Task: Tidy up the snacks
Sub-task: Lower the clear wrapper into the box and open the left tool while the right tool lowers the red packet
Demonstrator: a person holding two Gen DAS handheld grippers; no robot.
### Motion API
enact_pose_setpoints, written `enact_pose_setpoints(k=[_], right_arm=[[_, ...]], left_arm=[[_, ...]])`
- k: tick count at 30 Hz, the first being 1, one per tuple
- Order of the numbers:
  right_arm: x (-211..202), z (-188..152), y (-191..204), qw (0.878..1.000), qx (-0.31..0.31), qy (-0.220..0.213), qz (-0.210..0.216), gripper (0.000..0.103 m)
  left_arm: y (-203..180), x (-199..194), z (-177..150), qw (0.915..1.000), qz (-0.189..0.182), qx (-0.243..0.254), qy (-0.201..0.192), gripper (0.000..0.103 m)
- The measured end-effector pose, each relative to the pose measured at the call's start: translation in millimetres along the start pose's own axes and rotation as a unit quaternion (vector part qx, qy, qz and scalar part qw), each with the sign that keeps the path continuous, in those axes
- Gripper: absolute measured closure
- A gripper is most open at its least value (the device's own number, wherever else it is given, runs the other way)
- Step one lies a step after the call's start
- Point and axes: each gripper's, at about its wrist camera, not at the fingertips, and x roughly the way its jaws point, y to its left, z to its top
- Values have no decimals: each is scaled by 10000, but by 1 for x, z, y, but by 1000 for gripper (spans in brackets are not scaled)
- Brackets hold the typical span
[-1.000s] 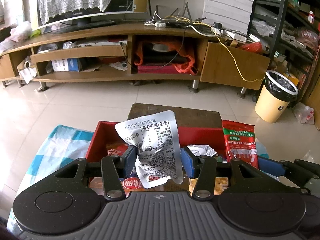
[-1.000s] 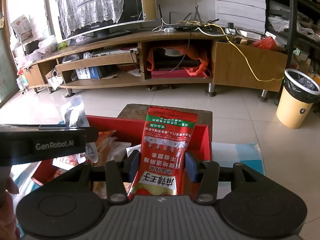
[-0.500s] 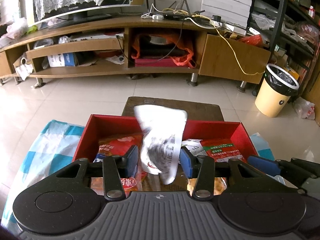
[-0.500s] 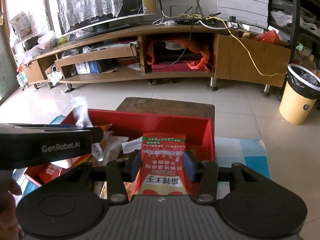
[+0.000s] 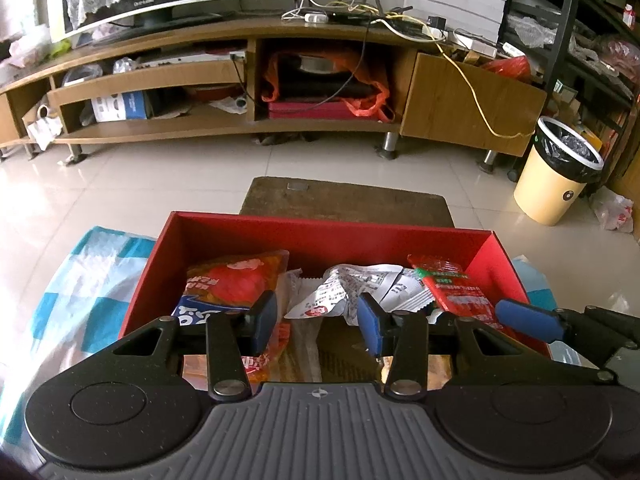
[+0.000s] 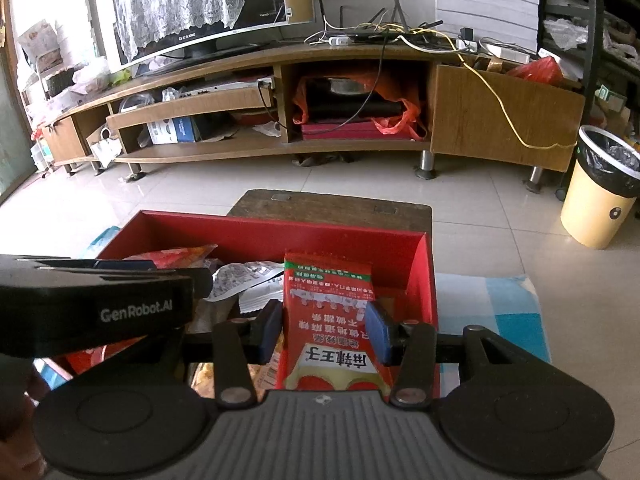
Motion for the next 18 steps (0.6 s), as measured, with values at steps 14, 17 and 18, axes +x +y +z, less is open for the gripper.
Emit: enact_pose_setpoints(k=[14, 17, 18], right_arm=[[-7, 3, -2, 9997, 231, 68, 45, 60], [-11, 3, -1, 9997, 229, 83, 44, 60], [-12, 3, -1, 9997, 225, 84, 30, 60]], left_arm=[[1, -20, 2, 10000, 30, 25, -75, 37], [1, -23, 2, 10000, 52, 27, -64, 36], [1, -24, 2, 10000, 54, 23, -53, 35]])
